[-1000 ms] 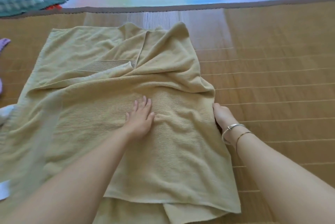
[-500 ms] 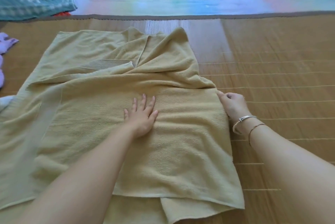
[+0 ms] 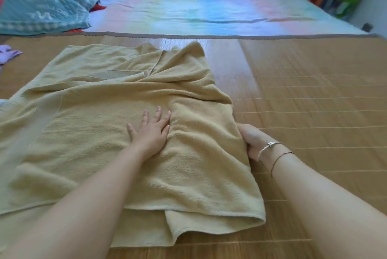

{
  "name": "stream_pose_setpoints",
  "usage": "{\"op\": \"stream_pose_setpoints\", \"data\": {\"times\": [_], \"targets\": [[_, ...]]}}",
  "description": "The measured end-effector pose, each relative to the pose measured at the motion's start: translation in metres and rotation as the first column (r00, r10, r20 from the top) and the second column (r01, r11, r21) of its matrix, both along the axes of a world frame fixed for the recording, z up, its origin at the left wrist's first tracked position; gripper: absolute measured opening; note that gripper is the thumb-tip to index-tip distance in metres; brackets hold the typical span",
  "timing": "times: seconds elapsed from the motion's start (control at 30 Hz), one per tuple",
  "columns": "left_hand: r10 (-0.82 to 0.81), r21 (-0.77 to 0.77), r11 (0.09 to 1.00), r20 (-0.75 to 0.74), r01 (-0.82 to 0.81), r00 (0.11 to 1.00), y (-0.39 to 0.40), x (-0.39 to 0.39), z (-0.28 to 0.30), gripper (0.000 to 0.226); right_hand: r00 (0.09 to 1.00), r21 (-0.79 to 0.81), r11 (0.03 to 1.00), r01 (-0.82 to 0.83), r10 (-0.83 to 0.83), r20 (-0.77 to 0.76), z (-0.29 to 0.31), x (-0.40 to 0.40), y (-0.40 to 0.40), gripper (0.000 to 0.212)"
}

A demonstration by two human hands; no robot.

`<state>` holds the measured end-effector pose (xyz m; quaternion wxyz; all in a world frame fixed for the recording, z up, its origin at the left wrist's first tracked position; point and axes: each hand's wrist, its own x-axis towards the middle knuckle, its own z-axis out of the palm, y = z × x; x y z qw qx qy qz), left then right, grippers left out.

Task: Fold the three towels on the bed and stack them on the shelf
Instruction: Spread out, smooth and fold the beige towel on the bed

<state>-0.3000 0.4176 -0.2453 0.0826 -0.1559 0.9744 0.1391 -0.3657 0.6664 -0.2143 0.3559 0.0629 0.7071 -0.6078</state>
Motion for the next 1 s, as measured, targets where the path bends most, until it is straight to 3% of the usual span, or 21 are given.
{"op": "stream_pose_setpoints", "data": {"times": [0.1,0.2,0.33,0.47,0.53,0.63,0.7,0.77,0.83,0.93,1.0], "targets": [[0.023,0.115,0.993,0.026,-0.025,0.999,-0.003,-0.004,0.001,0.049,0.996,0.202,0.978,-0.058,0.069,-0.051,0.005,-0.011,-0.025,0.061],[0.025,0.1,0.995,0.037,-0.029,0.999,-0.001,-0.001,-0.004,0.051,0.99,0.257,0.965,-0.059,0.089,-0.105,0.002,-0.023,-0.035,0.053],[0.014,0.082,0.996,0.067,-0.019,0.998,0.0,-0.003,-0.007,0.052,0.913,0.286,0.934,0.216,-0.089,-0.399,0.009,-0.04,-0.017,0.029],[0.013,0.091,0.996,0.088,-0.021,0.996,-0.002,-0.005,-0.009,0.055,0.78,0.171,0.901,0.398,-0.235,-0.58,0.006,-0.046,0.007,0.036],[0.001,0.066,0.998,0.092,-0.007,0.996,-0.001,-0.004,-0.009,0.06,0.799,0.223,0.894,0.389,-0.207,-0.565,-0.002,-0.042,0.009,0.033],[-0.022,-0.011,1.0,0.052,0.022,0.998,0.003,0.002,-0.006,0.062,0.913,0.298,0.914,0.275,-0.151,-0.378,-0.001,-0.036,0.01,0.059],[-0.064,-0.042,0.997,0.004,0.064,0.998,0.011,0.009,-0.004,0.06,0.932,0.393,0.905,0.162,-0.009,-0.363,-0.002,-0.034,0.007,0.059],[-0.103,-0.035,0.994,0.001,0.103,0.995,0.026,0.016,-0.001,0.061,0.861,0.53,0.836,0.142,0.16,-0.483,-0.006,-0.028,0.009,0.037],[-0.101,-0.01,0.995,0.041,0.102,0.994,0.04,0.018,0.004,0.069,0.796,0.541,0.813,0.216,0.174,-0.579,-0.01,-0.026,0.015,0.025],[-0.131,0.01,0.991,0.097,0.131,0.987,0.069,0.008,0.012,0.082,0.772,0.567,0.767,0.301,0.153,-0.616,-0.008,-0.033,0.044,0.019],[-0.172,0.006,0.985,0.116,0.172,0.978,0.105,-0.003,0.013,0.088,0.776,0.642,0.687,0.34,0.18,-0.604,-0.006,-0.041,0.081,0.02]]}}
